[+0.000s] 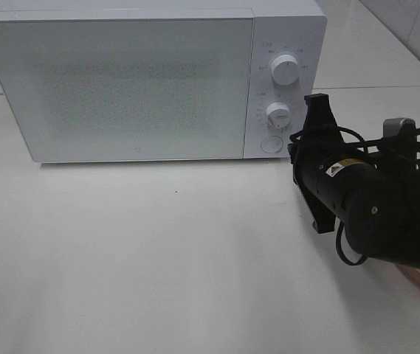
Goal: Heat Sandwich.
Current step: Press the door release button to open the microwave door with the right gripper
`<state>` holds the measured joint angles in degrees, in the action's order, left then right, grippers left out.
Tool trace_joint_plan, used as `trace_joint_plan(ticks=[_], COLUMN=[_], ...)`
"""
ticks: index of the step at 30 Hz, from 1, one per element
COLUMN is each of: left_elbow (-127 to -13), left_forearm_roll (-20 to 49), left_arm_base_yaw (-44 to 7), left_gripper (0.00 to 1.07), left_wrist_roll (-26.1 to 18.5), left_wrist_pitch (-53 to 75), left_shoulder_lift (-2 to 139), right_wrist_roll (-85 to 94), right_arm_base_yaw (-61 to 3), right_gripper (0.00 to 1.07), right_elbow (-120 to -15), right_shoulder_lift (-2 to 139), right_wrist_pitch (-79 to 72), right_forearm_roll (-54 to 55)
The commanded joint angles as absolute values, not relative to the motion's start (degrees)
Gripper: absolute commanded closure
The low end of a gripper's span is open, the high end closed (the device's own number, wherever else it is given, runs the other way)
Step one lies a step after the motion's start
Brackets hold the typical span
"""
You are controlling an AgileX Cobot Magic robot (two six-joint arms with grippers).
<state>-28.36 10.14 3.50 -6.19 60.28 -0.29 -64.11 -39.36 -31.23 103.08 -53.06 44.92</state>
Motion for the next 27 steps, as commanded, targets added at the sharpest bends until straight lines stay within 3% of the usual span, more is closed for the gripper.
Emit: trace_joint_plan(ticks=[1, 13, 27], left_elbow=[-28.25, -28.25, -28.25], left_forearm_roll=[10.26, 10.26, 10.26], left_arm_base_yaw=[3.5, 3.5, 3.5], left_gripper=[0.03, 0.03, 0.03], left_wrist_roll=[-6.3, -6.3, -6.3], left_wrist_pitch=[59.42, 59.42, 59.42], left_shoulder_lift=[-1.72, -1.72, -1.72], right_wrist_roll=[-67.09, -70.3, -76.32], right_arm_base_yaw=[-39.3, -36.27, -31.23], right_gripper=[1.07, 1.06, 1.06], right_elbow=[-31.34, -32.03, -41.42], right_shoulder_lift=[102.9, 106.34, 115.05], right_wrist_pitch=[-51.39, -51.57, -47.84], right_forearm_roll=[44.35, 41.54, 31.34])
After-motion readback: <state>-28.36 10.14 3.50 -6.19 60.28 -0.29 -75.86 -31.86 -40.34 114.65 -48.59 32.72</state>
